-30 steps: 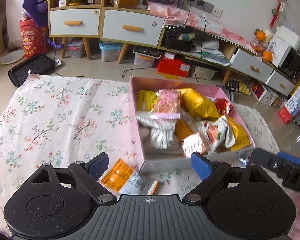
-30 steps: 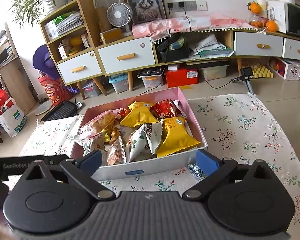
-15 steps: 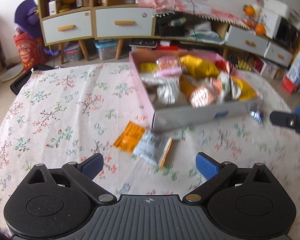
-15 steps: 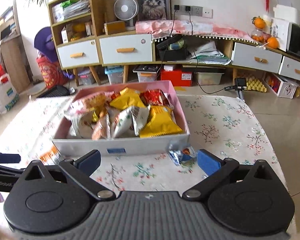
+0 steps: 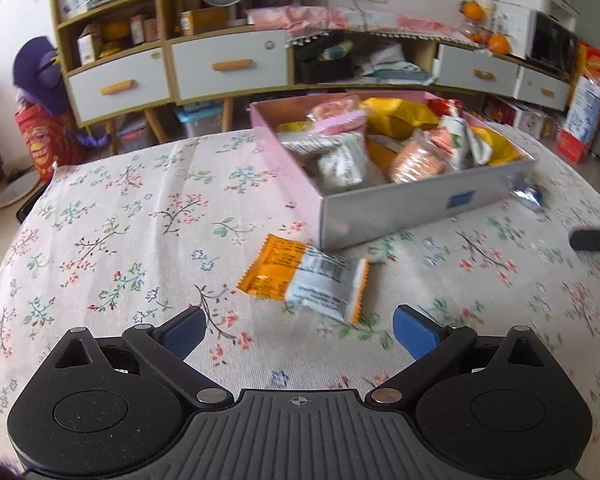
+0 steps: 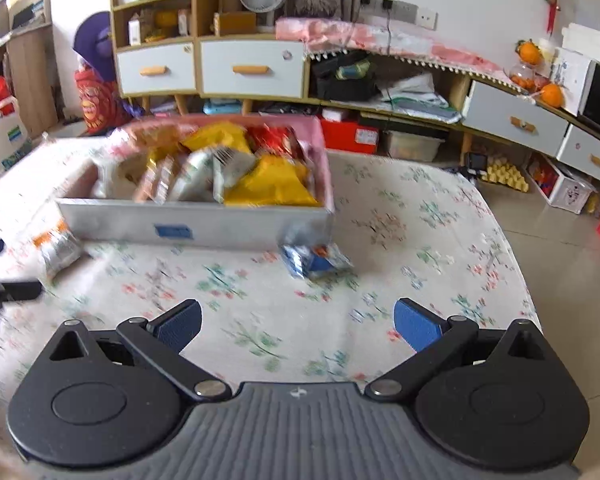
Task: Organize snacks
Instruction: 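Withdraw both open tools from the box toward the last snacks, then grasp the orange-white bar with the left tool while the right tool grasps the blue candy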
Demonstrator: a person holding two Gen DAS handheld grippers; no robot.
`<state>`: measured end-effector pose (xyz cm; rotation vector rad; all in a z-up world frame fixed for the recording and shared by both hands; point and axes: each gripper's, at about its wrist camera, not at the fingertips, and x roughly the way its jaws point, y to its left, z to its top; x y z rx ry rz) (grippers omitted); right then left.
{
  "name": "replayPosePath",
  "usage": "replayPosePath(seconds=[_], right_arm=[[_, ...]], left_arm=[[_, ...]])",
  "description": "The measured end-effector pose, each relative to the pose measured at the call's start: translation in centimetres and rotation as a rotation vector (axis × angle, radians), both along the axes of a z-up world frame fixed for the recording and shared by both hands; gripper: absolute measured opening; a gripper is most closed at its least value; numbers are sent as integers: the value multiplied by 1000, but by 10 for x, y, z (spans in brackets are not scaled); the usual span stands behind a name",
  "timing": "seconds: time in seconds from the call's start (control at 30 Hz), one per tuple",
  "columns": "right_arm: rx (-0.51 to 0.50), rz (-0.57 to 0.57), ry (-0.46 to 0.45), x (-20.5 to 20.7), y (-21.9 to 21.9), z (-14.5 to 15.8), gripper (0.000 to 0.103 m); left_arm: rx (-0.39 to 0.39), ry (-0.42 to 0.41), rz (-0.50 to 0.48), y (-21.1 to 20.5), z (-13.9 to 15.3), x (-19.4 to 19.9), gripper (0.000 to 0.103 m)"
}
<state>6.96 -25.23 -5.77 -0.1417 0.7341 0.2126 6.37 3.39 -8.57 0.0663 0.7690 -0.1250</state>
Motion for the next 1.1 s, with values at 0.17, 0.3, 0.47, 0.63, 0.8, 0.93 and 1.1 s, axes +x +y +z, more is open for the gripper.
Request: replayPosePath(seconds=[0.17, 0.3, 0.47, 0.63, 0.8, 0.93, 1.1], right_arm=[[-26, -40, 8, 11, -13, -13, 103], [-12, -60, 11, 22, -15, -17, 103], [3, -67, 14, 34, -14, -24, 103], [54, -98, 31, 42, -16, -28, 103], [51, -94, 11, 45, -12, -27, 103], [66, -106, 3, 51, -10, -28, 102], [62, -112, -13, 55, -6, -28, 99]], left_arm=[[-26, 12, 92, 2, -7, 15, 101], [-66, 33, 175, 4, -12, 27, 101], [-86, 30, 233, -1, -11, 37, 101], [-105, 41, 202, -6, -9, 43, 101], [-28, 27, 114, -9, -14, 44, 99], [-20, 14, 69, -7, -14, 42, 98], [-16, 3, 36, -5, -13, 38, 90]])
